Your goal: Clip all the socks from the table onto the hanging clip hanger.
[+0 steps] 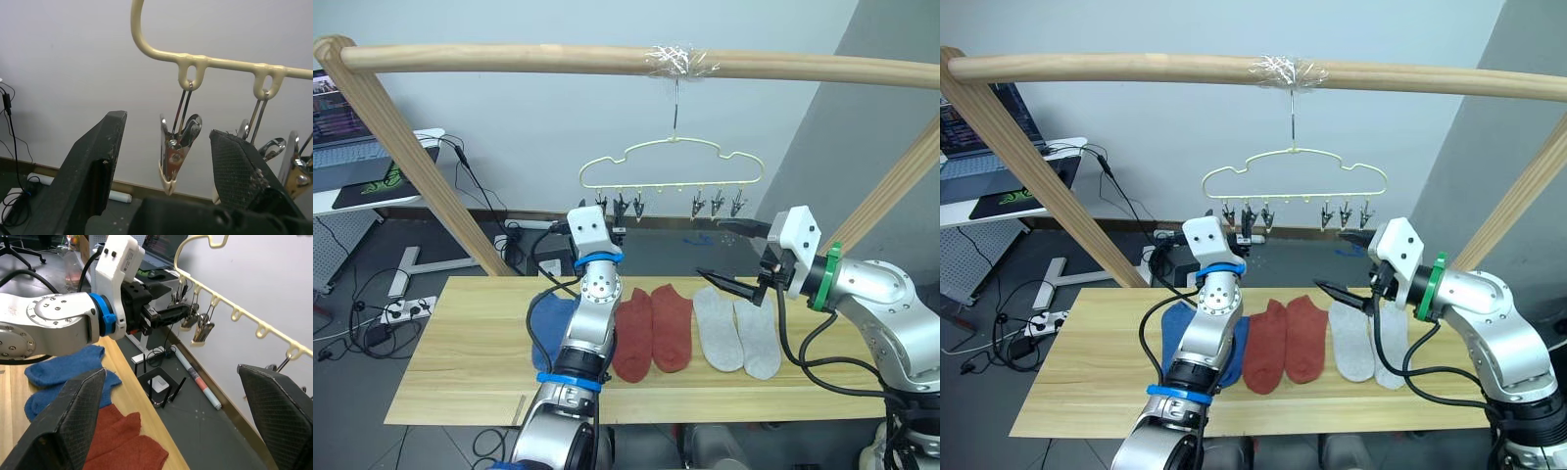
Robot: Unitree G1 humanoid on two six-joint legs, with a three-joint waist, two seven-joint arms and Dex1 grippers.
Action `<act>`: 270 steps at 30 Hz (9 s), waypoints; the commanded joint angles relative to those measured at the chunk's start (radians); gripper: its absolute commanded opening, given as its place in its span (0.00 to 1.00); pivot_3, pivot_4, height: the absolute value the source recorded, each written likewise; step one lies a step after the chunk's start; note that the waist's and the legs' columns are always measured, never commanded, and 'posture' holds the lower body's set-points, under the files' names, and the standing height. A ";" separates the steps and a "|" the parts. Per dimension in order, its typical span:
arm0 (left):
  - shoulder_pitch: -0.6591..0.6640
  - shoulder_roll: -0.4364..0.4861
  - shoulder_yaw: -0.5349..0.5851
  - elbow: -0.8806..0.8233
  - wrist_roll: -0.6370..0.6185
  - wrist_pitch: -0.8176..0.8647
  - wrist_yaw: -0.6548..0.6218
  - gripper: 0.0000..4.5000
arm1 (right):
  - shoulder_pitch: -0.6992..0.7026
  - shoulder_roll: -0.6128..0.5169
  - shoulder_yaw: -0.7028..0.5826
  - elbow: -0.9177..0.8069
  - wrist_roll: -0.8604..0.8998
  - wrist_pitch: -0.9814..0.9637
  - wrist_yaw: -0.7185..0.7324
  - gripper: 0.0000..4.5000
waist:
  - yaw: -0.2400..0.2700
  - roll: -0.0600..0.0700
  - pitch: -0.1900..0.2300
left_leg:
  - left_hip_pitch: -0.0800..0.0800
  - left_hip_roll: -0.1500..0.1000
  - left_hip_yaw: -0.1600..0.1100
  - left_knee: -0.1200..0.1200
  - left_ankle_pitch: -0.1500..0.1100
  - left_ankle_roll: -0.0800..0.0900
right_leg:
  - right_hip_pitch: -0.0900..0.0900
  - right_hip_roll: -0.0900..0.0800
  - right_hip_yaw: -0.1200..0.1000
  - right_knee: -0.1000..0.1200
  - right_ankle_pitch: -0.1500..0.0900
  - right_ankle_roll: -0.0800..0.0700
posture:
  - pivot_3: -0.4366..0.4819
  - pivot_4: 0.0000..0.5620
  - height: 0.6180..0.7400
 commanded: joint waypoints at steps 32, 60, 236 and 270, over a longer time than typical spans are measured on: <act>0.020 0.068 -0.020 -0.101 -0.080 -0.034 -0.202 0.03 | 0.182 0.080 -0.037 0.060 -0.109 -0.025 -0.223 1.00 | 0.002 0.000 0.000 | -0.013 0.000 -0.001 0.001 0.000 0.000 | -0.012 0.000 0.000 0.001 0.002 0.002 | 0.40 0.30 0.97; 0.089 0.223 0.038 -0.291 -0.210 0.157 -0.459 0.03 | 0.057 0.400 -0.125 0.943 -0.292 -0.167 -0.598 0.46 | -0.001 0.007 0.003 | -0.011 0.002 0.000 0.001 0.001 0.000 | -0.012 0.003 0.001 0.002 0.007 -0.006 | 0.44 0.34 0.97; 0.069 0.115 -0.029 -0.158 -0.135 -0.057 -0.342 0.00 | -0.053 0.092 0.097 -0.040 -0.112 0.076 -0.072 0.44 | -0.023 0.011 0.008 | -0.012 0.003 -0.001 0.002 0.001 0.000 | -0.014 0.004 0.000 0.002 0.005 -0.003 | 0.36 0.27 0.97; 0.101 0.189 -0.017 -0.306 -0.216 0.110 -0.502 0.00 | -0.035 0.482 0.124 0.995 -0.434 -0.276 -0.505 0.46 | -0.022 0.011 0.006 | -0.011 0.003 -0.001 0.002 0.001 0.000 | -0.013 0.004 0.001 0.004 0.008 -0.008 | 0.42 0.27 0.97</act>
